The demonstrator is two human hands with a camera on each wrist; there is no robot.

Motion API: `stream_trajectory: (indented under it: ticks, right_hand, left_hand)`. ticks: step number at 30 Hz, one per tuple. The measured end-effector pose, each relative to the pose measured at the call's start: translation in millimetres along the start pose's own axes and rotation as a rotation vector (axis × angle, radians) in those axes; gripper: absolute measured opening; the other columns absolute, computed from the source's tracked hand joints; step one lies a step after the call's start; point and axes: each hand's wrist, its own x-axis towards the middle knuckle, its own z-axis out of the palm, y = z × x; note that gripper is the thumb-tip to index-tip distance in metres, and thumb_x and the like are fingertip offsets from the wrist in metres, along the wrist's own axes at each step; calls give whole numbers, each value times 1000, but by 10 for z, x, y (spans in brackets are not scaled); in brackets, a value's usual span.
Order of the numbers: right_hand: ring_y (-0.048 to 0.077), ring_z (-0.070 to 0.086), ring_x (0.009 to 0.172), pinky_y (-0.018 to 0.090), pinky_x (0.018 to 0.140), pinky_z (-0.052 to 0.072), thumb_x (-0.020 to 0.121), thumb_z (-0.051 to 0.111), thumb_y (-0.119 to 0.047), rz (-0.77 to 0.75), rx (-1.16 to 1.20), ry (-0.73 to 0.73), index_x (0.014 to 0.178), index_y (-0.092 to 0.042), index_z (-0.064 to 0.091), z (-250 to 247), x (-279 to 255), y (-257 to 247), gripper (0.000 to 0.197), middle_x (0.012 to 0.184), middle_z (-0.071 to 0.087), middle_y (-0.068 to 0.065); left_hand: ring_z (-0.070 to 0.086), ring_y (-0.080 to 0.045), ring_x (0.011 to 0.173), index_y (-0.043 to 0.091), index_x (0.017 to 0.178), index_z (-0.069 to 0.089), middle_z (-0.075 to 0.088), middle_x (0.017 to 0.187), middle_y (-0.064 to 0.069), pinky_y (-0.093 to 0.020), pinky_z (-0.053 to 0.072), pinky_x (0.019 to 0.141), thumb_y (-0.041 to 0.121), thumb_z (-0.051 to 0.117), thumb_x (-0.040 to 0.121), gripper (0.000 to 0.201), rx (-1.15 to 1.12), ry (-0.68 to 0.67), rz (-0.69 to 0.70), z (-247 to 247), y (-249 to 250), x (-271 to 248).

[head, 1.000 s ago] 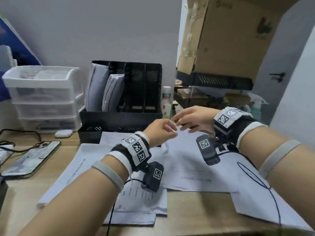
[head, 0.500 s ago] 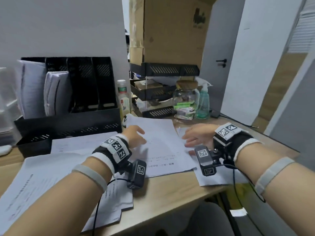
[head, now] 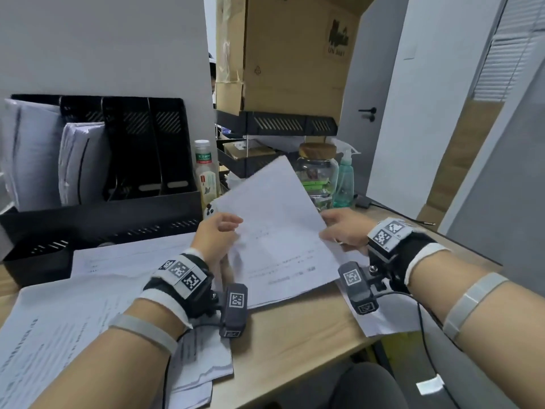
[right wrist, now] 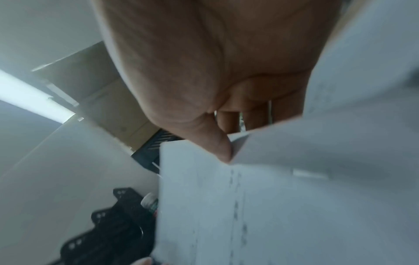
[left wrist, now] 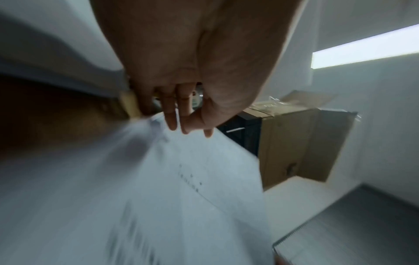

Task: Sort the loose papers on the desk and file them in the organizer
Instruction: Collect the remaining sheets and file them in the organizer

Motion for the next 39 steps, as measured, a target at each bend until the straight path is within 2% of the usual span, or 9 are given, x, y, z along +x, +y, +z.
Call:
stream_trajectory:
  ticks: [3, 7, 9, 13, 17, 20, 23, 27, 39]
  right_hand:
    - [23, 69, 94, 30, 81, 51, 93, 58, -11, -191, -304, 235, 102, -23, 73, -241, -76, -215, 21, 105, 74, -2]
    - [22, 64, 107, 25, 89, 43, 95, 55, -11, -303, -502, 380, 111, -23, 75, -512, -231, -604, 28, 113, 73, 0]
    - [21, 64, 114, 25, 93, 44, 95, 57, -14, -359, -555, 398, 112, -26, 76, -585, -315, -789, 29, 114, 74, -3]
    - [15, 69, 100, 36, 95, 54, 89, 65, -28, -474, -513, 396, 96, -38, 79, -648, -485, -1034, 19, 99, 76, -14]
    - [11, 68, 99, 45, 97, 53, 81, 70, -41, -484, -240, 674, 103, -35, 74, -892, -539, -888, 23, 97, 74, -16]
    - [20, 61, 112, 45, 102, 49, 81, 78, -47, -268, 162, 727, 132, -22, 53, -991, -595, -492, 62, 121, 62, 3]
    - [25, 62, 117, 50, 103, 51, 76, 80, -53, -82, 449, 445, 142, -17, 46, -817, -636, -142, 83, 134, 60, 6]
    - [23, 74, 96, 40, 83, 59, 92, 70, -32, -105, 643, 144, 122, -17, 66, -521, -720, 53, 34, 112, 77, 5]
    - [13, 74, 74, 26, 59, 56, 101, 56, -8, -77, 573, 216, 112, -20, 70, -443, -772, 398, 21, 100, 78, 1]
  left_hand:
    - [55, -28, 127, 15, 123, 60, 56, 127, -7, -35, 55, 95, 1, 67, 87, 39, 159, 62, 116, 7, 243, -9]
    - [29, -34, 147, 29, 149, 42, 32, 155, -12, -53, 32, 120, 28, 81, 76, 83, 682, 320, 667, 29, 939, -184]
    - [24, -35, 153, 35, 157, 34, 31, 163, -10, -55, 24, 123, 40, 79, 80, 89, 990, 205, 783, 56, 1313, -225]
    - [62, -28, 114, 32, 138, 61, 66, 132, -5, -39, 48, 91, 42, 61, 99, 41, 1092, -224, 497, 185, 1671, -196]
    - [66, -28, 93, 32, 103, 73, 71, 101, -4, -36, 51, 83, 31, 53, 104, 20, 807, -170, 406, 206, 1541, -156]
    - [69, -39, 89, 26, 78, 66, 70, 84, -4, -43, 55, 82, 26, 57, 102, 26, 396, -54, 344, 134, 1399, -93]
    - [72, -40, 101, 5, 102, 72, 77, 105, -19, -52, 59, 91, 24, 59, 101, 23, 126, -28, 275, 116, 1318, -60]
    - [74, -35, 103, 14, 105, 72, 79, 107, -11, -57, 55, 100, 30, 65, 99, 19, -118, -88, 130, 209, 1138, -90]
    - [72, -34, 112, 6, 127, 67, 77, 119, -12, -51, 57, 97, 17, 63, 101, 28, -335, -277, -75, 513, 745, -309]
